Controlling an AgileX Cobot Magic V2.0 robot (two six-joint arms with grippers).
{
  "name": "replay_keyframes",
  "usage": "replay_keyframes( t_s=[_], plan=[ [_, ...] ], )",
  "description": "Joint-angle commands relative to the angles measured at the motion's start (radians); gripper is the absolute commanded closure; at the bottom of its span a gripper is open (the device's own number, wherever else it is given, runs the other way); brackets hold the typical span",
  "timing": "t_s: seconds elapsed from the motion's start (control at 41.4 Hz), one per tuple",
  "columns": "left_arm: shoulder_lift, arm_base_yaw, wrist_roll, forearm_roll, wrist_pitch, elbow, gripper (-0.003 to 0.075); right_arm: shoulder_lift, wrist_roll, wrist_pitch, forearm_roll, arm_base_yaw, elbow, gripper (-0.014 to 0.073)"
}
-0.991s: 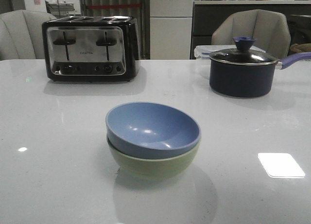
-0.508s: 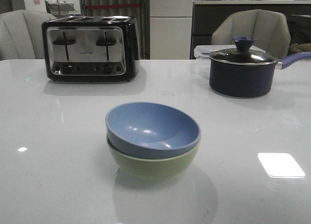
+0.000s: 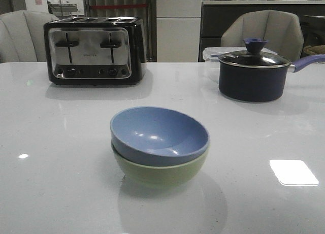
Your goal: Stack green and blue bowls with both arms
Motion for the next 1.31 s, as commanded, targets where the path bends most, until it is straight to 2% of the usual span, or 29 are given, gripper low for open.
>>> replay_keyframes(
  t_s=[0.0,0.121,0.387,0.556,0.701,0.943,1.063,1.281],
  plan=[
    [-0.032,-0.001,0.0,-0.006,-0.069,-0.027,0.0627,-0.006,-0.014,-0.052,0.004,0.001,-0.024,0.0566],
    [-0.117,0.094,0.0,0.02,-0.085,-0.015,0.0627,-0.006,-0.014,-0.051,0.004,0.001,-0.024,0.0566],
    [-0.451,0.369,0.0,0.019,-0.444,0.267,0.0627,-0.006,-0.014,-0.051,0.004,0.0,-0.024,0.0566],
    [-0.646,0.477,0.0,0.017,-0.519,0.411,0.0627,-0.006,-0.014,-0.051,0.004,0.0,-0.024,0.0566],
    [-0.738,0.513,-0.018,0.015,-0.553,0.492,0.0627,-0.006,-0.014,-0.051,0.004,0.0,-0.024,0.0566],
    [-0.736,0.512,-0.188,0.114,-0.688,0.622,0.0627,-0.006,-0.014,-0.049,0.004,0.0,-0.024,0.0566],
    [-0.736,0.512,-0.188,0.114,-0.785,0.674,0.0627,-0.006,-0.014,-0.049,0.004,0.0,-0.024,0.0566],
    [-0.736,0.512,-0.184,0.12,-0.818,0.672,0.0627,-0.006,-0.014,-0.049,0.004,0.0,-0.024,0.0566]
  ],
)
